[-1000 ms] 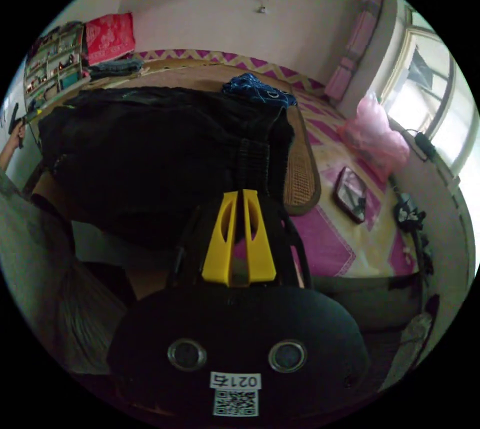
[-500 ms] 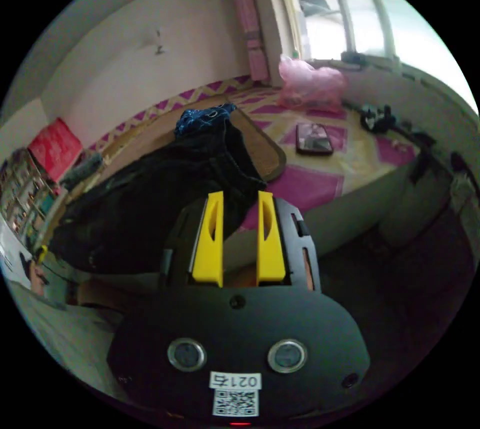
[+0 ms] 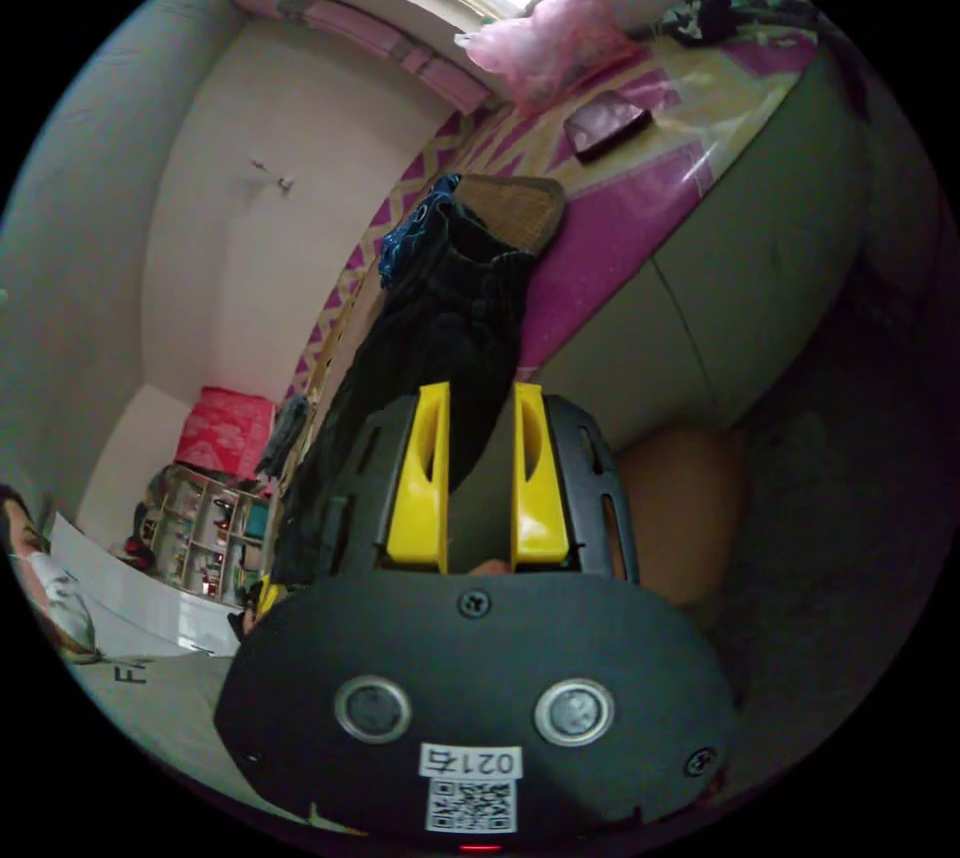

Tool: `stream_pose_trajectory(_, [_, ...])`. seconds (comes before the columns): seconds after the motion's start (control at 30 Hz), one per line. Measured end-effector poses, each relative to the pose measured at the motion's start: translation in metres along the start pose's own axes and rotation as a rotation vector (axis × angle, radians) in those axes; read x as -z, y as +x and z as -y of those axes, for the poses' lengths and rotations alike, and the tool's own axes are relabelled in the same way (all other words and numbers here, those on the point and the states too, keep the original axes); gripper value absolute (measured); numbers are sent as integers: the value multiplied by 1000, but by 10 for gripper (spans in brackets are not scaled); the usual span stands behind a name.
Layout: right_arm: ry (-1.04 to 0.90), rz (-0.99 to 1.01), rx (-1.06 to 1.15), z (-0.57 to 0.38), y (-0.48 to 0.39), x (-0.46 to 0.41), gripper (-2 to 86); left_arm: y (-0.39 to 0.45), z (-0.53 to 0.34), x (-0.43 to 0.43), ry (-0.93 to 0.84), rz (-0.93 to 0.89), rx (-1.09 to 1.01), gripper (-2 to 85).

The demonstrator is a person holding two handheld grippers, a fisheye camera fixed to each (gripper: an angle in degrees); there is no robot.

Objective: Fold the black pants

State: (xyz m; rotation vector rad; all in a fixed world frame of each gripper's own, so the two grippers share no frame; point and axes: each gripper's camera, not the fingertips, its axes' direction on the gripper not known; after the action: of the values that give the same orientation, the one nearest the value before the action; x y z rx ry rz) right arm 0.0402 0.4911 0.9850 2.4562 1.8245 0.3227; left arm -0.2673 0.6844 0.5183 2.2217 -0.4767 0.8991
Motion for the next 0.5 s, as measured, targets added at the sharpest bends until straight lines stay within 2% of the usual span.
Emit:
stream_pose_trajectory(0.27, [40, 131, -128, -4, 52, -13, 93, 3, 12, -9, -8, 20, -7, 58])
stream_pose_trajectory(0.5, [54, 158, -119, 6, 68, -41, 80, 7, 19, -26, -12, 30, -15, 52])
